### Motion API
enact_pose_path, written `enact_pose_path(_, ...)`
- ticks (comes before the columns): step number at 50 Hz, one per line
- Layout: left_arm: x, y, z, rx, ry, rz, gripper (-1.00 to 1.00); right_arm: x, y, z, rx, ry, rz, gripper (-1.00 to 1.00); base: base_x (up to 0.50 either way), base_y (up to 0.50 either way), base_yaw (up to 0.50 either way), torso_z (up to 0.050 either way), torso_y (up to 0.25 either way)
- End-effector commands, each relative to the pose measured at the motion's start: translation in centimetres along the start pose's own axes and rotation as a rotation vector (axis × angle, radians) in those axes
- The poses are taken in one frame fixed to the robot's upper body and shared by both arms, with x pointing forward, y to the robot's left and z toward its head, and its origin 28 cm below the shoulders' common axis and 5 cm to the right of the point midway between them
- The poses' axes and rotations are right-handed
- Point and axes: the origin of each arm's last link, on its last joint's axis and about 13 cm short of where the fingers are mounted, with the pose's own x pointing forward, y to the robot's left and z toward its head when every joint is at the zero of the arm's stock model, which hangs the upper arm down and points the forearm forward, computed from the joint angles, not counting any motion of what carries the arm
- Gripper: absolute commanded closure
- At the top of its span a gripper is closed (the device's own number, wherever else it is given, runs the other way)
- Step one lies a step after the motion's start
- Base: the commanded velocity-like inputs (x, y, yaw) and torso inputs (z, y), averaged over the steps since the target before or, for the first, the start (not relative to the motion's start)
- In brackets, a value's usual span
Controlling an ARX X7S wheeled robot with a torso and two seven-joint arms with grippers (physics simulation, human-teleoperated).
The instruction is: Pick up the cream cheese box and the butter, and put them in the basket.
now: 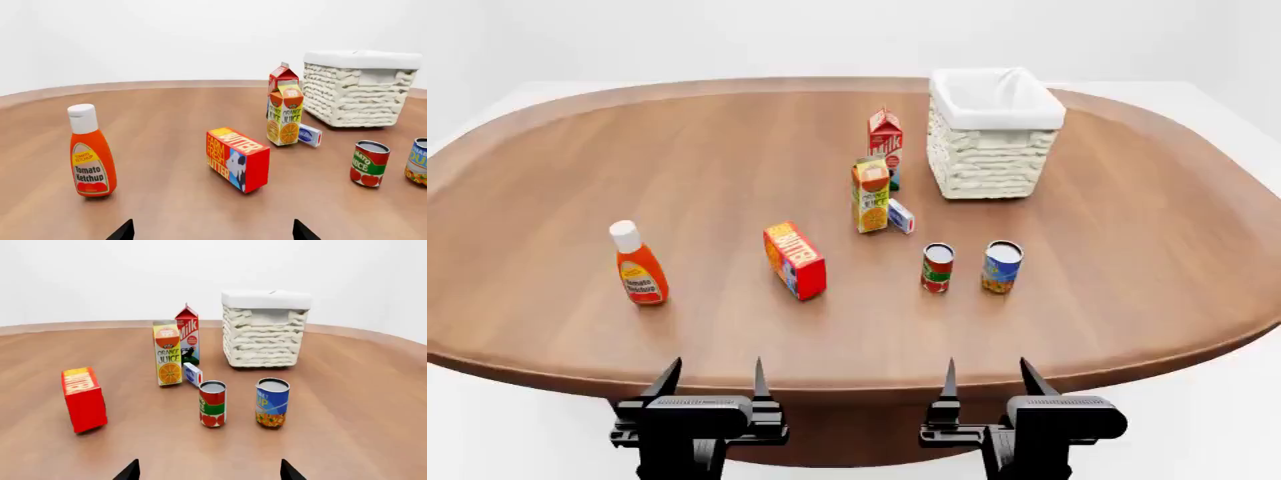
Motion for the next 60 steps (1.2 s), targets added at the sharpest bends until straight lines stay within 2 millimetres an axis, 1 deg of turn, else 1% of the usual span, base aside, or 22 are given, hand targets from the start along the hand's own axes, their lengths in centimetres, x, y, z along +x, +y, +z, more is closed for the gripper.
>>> enact_pose_path(1,0.0,0.1,0.2,-0.005,0.003,0.003,-1.00,0.0,0.0,0.2,-0.003,-0.008,0.003,-1.00,0.00,0.00,0.00,0.000,0.000)
enact_pose_path(20,-0.1,-0.1,0.1,0.018,0.020,-0.023,-1.00,-0.5,0.3,0.0,-0.031,-0.003,0.006,-1.00,0.00,0.00,0.00,0.000,0.000)
enact_pose_path(26,-0.1,0.0,0.3,0.016,0.003,-0.014,-1.00,-0.4,0.2,0.2,-0.034,-0.010,-0.003,-1.00,0.00,0.00,0.00,0.000,0.000)
enact_pose_path(29,-0.2,0.2,1.3,0.012,-0.037,-0.001,-1.00,-0.4,0.1,0.7,-0.026,-0.022,-0.012,-1.00,0.00,0.00,0.00,0.000,0.000)
enact_pose_path(31,-0.2,0.6,2.4,0.013,-0.088,0.019,-1.00,-0.3,-0.2,1.9,-0.008,-0.072,-0.032,-1.00,0.00,0.00,0.00,0.000,0.000)
enact_pose_path(32,-0.3,0.8,3.3,0.027,-0.124,0.033,-1.00,-0.2,-0.6,3.1,0.003,-0.109,-0.051,-1.00,0.00,0.00,0.00,0.000,0.000)
enact_pose_path(33,-0.6,1.3,4.9,0.040,-0.187,0.054,-1.00,-0.2,-0.8,3.5,0.006,-0.124,-0.059,-1.00,0.00,0.00,0.00,0.000,0.000)
enact_pose_path(34,-0.7,1.4,5.4,0.047,-0.209,0.063,-1.00,-0.3,-1.1,4.4,0.022,-0.159,-0.078,-1.00,0.00,0.00,0.00,0.000,0.000)
enact_pose_path(35,-0.8,1.7,6.1,0.055,-0.245,0.078,-1.00,-0.3,-1.6,5.9,0.015,-0.214,-0.099,-1.00,0.00,0.00,0.00,0.000,0.000)
enact_pose_path(36,-1.3,2.2,7.7,0.063,-0.314,0.107,-1.00,-0.4,-1.8,6.7,0.033,-0.254,-0.115,-1.00,0.00,0.00,0.00,0.000,0.000)
enact_pose_path(37,-1.5,2.5,8.5,0.069,-0.343,0.121,-1.00,-0.5,-2.1,7.4,0.032,-0.282,-0.127,-1.00,0.00,0.00,0.00,0.000,0.000)
enact_pose_path(38,-2.0,2.9,9.8,0.079,-0.409,0.148,-1.00,-0.6,-2.5,8.6,0.031,-0.343,-0.157,-1.00,0.00,0.00,0.00,0.000,0.000)
enact_pose_path(39,-2.0,2.9,9.8,0.079,-0.409,0.149,-1.00,-0.7,-2.8,9.3,0.034,-0.383,-0.172,-1.00,0.00,0.00,0.00,0.000,0.000)
enact_pose_path(40,-2.5,3.3,10.7,0.088,-0.458,0.176,-1.00,-0.8,-3.0,9.9,0.016,-0.414,-0.190,-1.00,0.00,0.00,0.00,0.000,0.000)
enact_pose_path(41,-2.7,3.5,11.2,0.093,-0.484,0.195,-1.00,-1.1,-3.5,11.1,0.012,-0.484,-0.236,-1.00,0.00,0.00,0.00,0.000,0.000)
enact_pose_path(42,-3.3,3.9,12.3,0.112,-0.551,0.239,-1.00,-1.2,-3.7,11.6,0.001,-0.513,-0.250,-1.00,0.00,0.00,0.00,0.000,0.000)
enact_pose_path(46,-4.7,4.8,14.2,0.139,-0.706,0.340,-1.00,-2.3,-4.5,14.2,-0.015,-0.714,-0.316,-1.00,0.00,0.00,0.00,0.000,0.000)
enact_pose_path(49,-5.4,5.2,15.0,0.138,-0.775,0.373,-1.00,-2.8,-4.7,15.3,-0.019,-0.786,-0.324,-1.00,0.00,0.00,0.00,0.000,0.000)
enact_pose_path(52,-6.5,5.9,16.1,0.150,-0.853,0.430,-1.00,-3.0,-4.7,15.7,-0.030,-0.801,-0.323,-1.00,0.00,0.00,0.00,0.000,0.000)
enact_pose_path(60,-7.3,6.2,16.6,0.185,-0.922,0.473,-1.00,-3.3,-4.5,16.3,-0.015,-0.833,-0.305,-1.00,0.00,0.00,0.00,0.000,0.000)
